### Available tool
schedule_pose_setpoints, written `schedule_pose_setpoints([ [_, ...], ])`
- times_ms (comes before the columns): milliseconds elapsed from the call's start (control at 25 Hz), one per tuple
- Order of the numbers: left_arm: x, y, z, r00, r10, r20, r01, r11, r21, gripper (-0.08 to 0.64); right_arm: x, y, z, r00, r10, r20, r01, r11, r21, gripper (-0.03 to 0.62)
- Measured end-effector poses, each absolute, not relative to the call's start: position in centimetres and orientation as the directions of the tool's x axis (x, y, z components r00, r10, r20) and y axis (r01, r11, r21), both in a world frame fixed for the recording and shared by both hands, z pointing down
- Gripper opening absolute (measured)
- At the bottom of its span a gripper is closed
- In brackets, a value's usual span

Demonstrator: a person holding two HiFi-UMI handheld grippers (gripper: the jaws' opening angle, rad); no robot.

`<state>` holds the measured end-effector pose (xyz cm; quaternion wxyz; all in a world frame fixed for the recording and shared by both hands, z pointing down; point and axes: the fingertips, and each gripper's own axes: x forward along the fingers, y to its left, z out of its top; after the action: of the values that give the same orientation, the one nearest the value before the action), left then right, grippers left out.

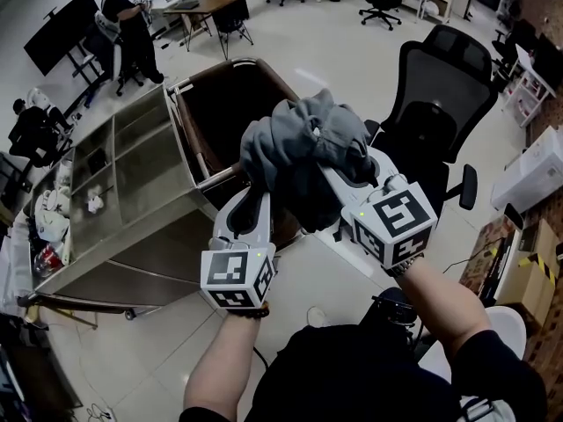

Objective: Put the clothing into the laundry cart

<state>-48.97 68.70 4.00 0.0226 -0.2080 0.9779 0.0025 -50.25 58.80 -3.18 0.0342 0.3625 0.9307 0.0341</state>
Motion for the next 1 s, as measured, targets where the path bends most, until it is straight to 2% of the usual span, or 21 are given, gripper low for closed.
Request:
schedule_pose_setpoints([
  [640, -49.1, 71.2, -0.8, -0.944, -0.303, -0.132, -0.301, 0.953, -0.035, 0.055, -52.2, 62.4, -9.6, -0.636, 0.76, -0.133, 0.751, 0.649, 0.12, 0.124],
  [1000, -51.9, 70.8, -2.3, -0.972, -0.199, -0.121, -0.198, 0.98, -0.022, 0.055, -57.9, 62.7, -7.5, -0.578, 0.815, -0.035, 0.811, 0.579, 0.086, 0.126],
])
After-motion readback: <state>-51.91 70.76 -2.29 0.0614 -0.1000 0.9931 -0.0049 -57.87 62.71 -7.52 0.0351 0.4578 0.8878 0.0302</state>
